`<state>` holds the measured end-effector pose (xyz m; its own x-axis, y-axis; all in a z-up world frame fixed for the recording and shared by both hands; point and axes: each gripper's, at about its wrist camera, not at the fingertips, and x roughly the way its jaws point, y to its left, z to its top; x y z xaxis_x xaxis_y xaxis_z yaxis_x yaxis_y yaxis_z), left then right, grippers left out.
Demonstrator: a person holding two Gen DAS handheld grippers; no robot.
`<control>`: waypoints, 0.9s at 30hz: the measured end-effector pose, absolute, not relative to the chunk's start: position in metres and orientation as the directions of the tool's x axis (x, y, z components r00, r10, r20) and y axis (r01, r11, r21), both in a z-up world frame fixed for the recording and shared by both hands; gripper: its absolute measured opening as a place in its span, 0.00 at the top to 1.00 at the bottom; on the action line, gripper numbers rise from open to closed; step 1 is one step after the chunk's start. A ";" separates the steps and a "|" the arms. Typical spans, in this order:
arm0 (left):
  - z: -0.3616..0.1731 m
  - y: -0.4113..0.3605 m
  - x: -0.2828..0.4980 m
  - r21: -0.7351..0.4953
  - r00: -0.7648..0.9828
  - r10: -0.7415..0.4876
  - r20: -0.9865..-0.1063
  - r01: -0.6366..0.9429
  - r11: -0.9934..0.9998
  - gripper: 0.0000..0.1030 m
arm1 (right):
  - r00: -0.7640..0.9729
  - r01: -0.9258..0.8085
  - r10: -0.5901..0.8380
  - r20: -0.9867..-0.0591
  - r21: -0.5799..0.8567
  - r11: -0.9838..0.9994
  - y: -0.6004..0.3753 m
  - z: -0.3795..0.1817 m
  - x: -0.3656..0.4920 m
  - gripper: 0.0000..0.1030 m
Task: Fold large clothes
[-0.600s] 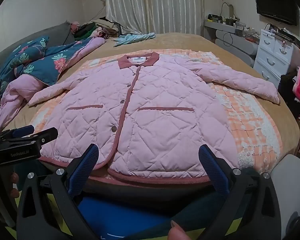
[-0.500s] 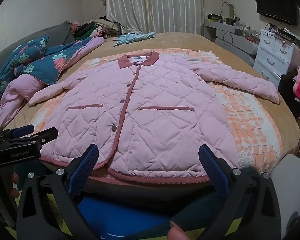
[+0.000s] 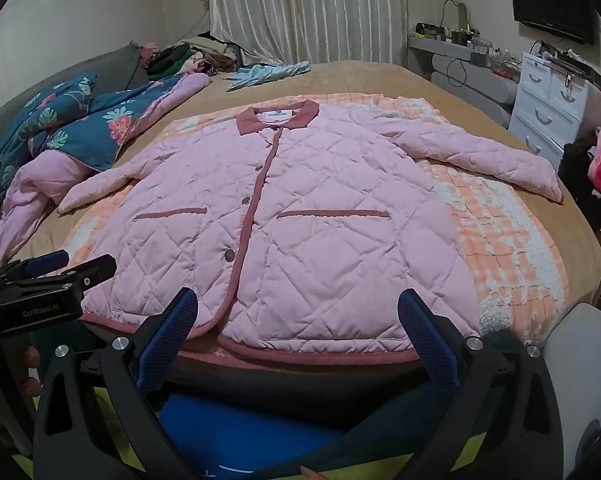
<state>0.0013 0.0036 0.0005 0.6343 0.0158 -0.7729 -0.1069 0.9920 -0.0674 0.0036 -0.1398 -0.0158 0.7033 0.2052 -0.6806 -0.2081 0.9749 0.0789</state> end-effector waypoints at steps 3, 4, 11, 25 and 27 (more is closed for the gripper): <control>0.001 0.000 -0.001 -0.061 0.640 0.017 -0.768 -0.100 0.993 0.09 | 0.706 -0.208 0.204 -0.678 0.076 0.975 -0.139 -0.018 0.002 0.04; 0.001 0.000 -0.001 -0.061 0.640 0.018 -0.768 -0.100 0.993 0.09 | 0.706 -0.207 0.203 -0.678 0.077 0.975 -0.139 -0.018 0.002 0.04; 0.000 0.000 -0.001 -0.060 0.639 0.018 -0.769 -0.100 0.993 0.09 | 0.705 -0.205 0.201 -0.680 0.076 0.976 -0.139 -0.015 0.003 0.04; 0.010 0.009 0.002 -0.064 0.636 0.016 -0.772 -0.103 0.993 0.09 | 0.706 -0.204 0.200 -0.680 0.075 0.976 -0.139 -0.015 0.003 0.04; 0.012 0.011 0.003 -0.064 0.637 0.015 -0.771 -0.101 0.993 0.09 | 0.706 -0.204 0.201 -0.680 0.076 0.976 -0.139 -0.014 0.003 0.04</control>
<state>0.0031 0.0106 0.0122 0.6365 0.0147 -0.7711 -0.1010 0.9928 -0.0644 0.0027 -0.1391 -0.0143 0.7056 0.2006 -0.6796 -0.2044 0.9759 0.0758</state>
